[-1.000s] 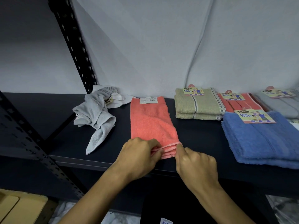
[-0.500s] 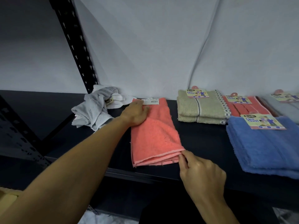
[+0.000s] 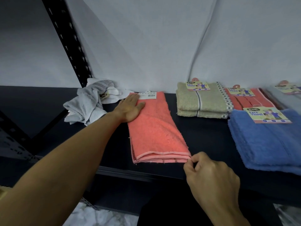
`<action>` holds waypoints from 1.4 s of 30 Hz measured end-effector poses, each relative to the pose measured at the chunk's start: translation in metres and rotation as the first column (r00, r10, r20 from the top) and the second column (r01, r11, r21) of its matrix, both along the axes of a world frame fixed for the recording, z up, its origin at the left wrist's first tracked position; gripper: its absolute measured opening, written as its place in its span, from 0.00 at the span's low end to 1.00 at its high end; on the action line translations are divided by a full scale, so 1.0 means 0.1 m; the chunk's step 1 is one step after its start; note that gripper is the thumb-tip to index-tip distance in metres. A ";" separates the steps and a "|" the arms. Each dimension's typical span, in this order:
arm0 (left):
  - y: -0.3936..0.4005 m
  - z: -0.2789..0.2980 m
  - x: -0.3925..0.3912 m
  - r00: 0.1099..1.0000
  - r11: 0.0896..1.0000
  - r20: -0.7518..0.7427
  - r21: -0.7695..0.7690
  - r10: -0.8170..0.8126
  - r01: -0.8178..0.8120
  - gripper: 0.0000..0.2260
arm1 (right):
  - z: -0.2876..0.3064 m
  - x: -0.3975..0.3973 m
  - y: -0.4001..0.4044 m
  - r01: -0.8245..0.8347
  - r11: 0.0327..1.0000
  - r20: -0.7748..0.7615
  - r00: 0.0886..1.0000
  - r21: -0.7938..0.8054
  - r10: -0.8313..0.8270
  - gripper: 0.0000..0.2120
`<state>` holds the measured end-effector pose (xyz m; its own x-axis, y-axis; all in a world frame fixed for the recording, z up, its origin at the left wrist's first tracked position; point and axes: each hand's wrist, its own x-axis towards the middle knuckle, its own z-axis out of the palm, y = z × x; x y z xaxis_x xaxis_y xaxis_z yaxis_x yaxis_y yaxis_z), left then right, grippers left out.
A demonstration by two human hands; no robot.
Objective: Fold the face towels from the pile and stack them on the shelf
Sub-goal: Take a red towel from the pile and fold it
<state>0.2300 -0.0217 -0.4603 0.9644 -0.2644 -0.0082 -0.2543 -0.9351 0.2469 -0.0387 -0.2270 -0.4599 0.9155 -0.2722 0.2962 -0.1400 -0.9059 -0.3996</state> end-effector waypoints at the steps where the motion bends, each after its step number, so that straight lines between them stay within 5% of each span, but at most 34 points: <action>1: 0.01 0.00 0.00 1.000 1.000 0.000 0.003 -0.003 0.003 0.30 | -0.01 0.00 -0.01 0.014 1.000 -0.010 1.000 0.010 -0.014 0.15; 6: -0.04 0.12 -0.11 0.998 0.995 0.050 0.097 -0.040 0.035 0.30 | 0.12 0.02 0.02 0.057 0.992 -0.092 0.993 -0.108 -0.067 0.06; 9: -0.12 0.32 -0.29 0.964 0.985 0.244 0.157 -0.102 0.064 0.29 | 0.20 0.03 0.04 0.011 0.983 -0.084 0.996 -0.185 -0.027 0.10; 14: -0.08 0.57 -1.12 0.841 0.970 0.521 -0.092 -0.148 0.227 0.18 | 0.10 0.11 0.00 -0.137 0.981 0.053 0.988 -0.134 0.145 0.25; 19: 0.26 0.37 -2.01 0.832 0.911 0.418 -0.029 -0.364 0.412 0.14 | -0.04 0.21 -0.05 -0.315 0.932 0.156 0.926 -0.178 0.343 0.22; 26: 0.40 0.15 -2.17 0.788 0.894 0.449 0.058 -0.422 0.445 0.10 | -0.17 0.30 -0.06 -0.446 0.886 0.309 0.831 -0.129 0.463 0.19; 35: 0.45 0.03 -2.32 0.710 0.894 0.564 0.128 -0.421 0.429 0.10 | -0.19 0.20 -0.16 -0.554 0.802 0.190 0.782 -0.223 0.593 0.17; 39: 0.46 -0.06 -2.39 0.745 0.919 0.586 -0.004 -0.318 0.395 0.10 | -0.11 0.08 -0.23 -0.566 0.748 0.123 0.763 -0.347 0.635 0.10; 42: 0.43 0.02 -2.39 0.831 0.937 0.521 -0.151 -0.195 0.314 0.15 | 0.00 0.08 -0.24 -0.575 0.766 0.121 0.771 -0.288 0.625 0.18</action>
